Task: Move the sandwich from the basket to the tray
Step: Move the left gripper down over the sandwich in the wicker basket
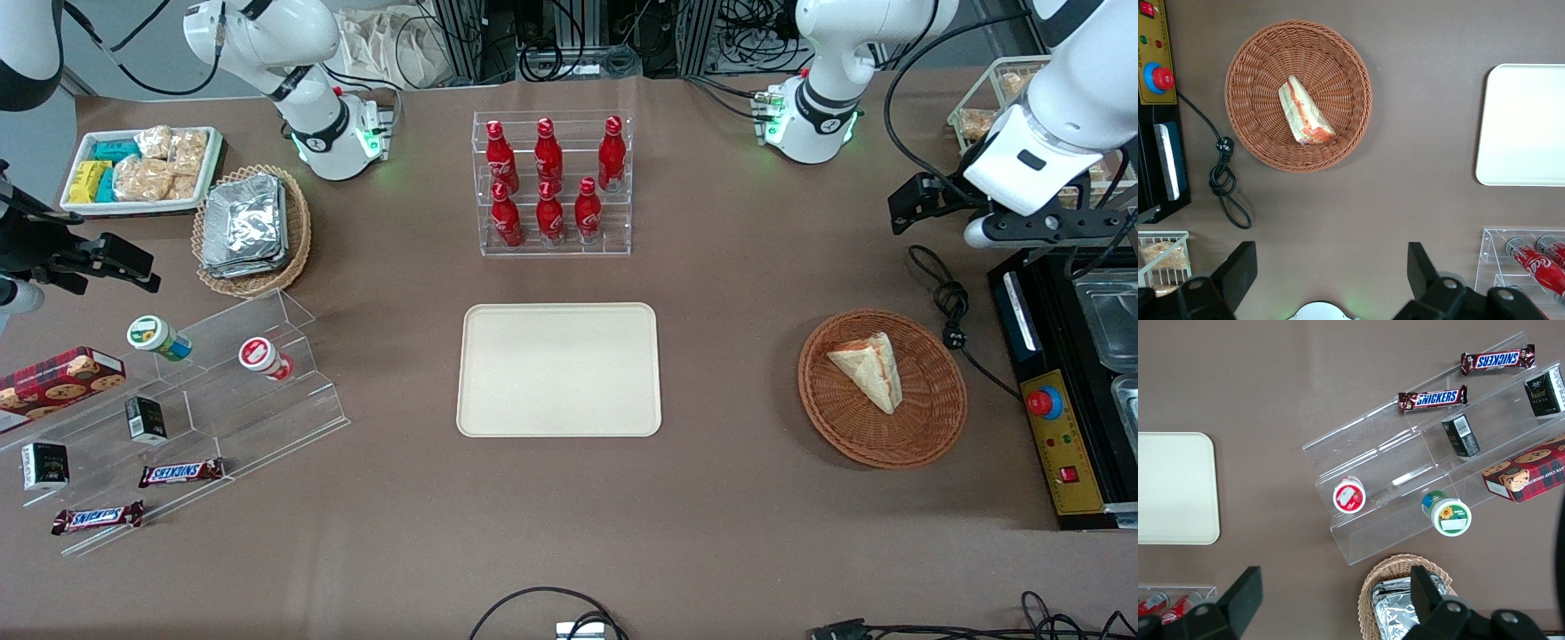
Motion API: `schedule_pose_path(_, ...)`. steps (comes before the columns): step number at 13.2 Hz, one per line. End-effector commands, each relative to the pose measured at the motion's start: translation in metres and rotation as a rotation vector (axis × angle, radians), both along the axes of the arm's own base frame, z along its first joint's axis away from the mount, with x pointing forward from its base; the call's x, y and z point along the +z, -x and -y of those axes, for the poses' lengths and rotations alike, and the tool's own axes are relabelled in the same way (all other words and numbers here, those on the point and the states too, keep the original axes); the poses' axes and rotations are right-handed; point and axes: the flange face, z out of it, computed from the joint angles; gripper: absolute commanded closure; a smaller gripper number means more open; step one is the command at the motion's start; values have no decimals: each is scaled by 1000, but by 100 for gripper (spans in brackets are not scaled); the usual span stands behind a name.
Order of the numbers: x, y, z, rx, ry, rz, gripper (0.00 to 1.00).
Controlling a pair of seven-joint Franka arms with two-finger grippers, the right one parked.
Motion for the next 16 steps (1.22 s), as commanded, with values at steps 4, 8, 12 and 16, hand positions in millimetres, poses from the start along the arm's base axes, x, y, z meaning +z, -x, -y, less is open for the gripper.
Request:
schedule_pose_path(4, -6, -1, -4, 19, -16, -18, 0)
schedule_pose_path(8, -84, -34, -54, 185, -18, -3, 0)
schedule_pose_path(12, -197, -42, -70, 385, -9, 87, 0)
schedule_pose_path(16, -268, -56, -71, 481, -9, 73, 0)
